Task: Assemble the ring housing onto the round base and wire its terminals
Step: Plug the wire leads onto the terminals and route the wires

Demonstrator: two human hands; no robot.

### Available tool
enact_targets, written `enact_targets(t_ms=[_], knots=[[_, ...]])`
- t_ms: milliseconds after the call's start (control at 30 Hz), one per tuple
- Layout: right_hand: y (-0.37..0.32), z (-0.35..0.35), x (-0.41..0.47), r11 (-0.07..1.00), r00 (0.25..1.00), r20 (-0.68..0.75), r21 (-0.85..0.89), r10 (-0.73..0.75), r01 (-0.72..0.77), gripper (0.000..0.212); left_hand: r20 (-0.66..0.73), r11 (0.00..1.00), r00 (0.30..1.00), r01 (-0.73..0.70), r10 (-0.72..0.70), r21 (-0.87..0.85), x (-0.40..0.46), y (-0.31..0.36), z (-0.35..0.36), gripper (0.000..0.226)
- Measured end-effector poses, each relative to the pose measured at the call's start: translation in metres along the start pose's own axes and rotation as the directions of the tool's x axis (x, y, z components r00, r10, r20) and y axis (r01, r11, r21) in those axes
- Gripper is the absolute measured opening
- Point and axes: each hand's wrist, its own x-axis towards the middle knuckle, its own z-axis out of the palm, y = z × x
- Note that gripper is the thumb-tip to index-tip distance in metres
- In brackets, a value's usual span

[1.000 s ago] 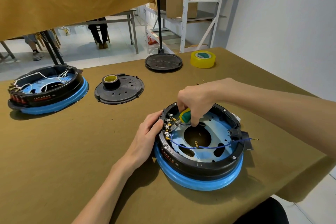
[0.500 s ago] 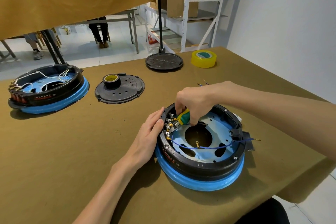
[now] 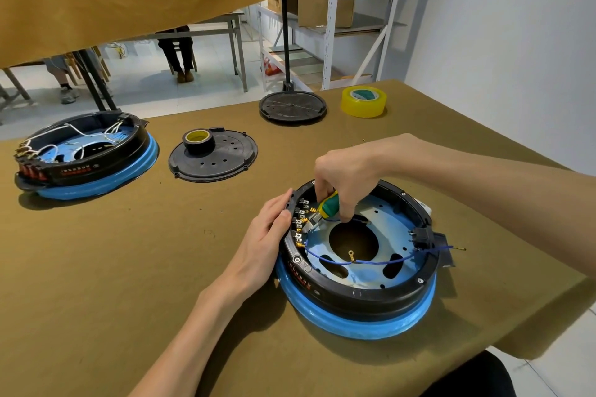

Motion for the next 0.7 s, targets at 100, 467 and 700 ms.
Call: enact_targets(t_ms=[100, 467, 700], knots=[[-0.002, -0.003, 0.000, 1.000, 1.000, 0.017, 0.003, 0.019, -0.019, 0.052, -0.007, 1.000, 1.000, -0.005, 0.005, -0.001, 0.000, -0.001, 0.000, 0.062], [-0.010, -0.013, 0.009, 0.989, 0.995, 0.076, -0.142, 0.060, -0.049, 0.047, -0.012, 1.000, 1.000, -0.021, 0.020, -0.016, 0.001, -0.002, -0.001, 0.058], [-0.007, -0.015, 0.010, 0.981, 0.994, 0.086, -0.186, 0.073, -0.056, 0.050, -0.015, 0.999, 0.999, -0.030, 0.030, -0.012, 0.001, -0.002, -0.001, 0.050]])
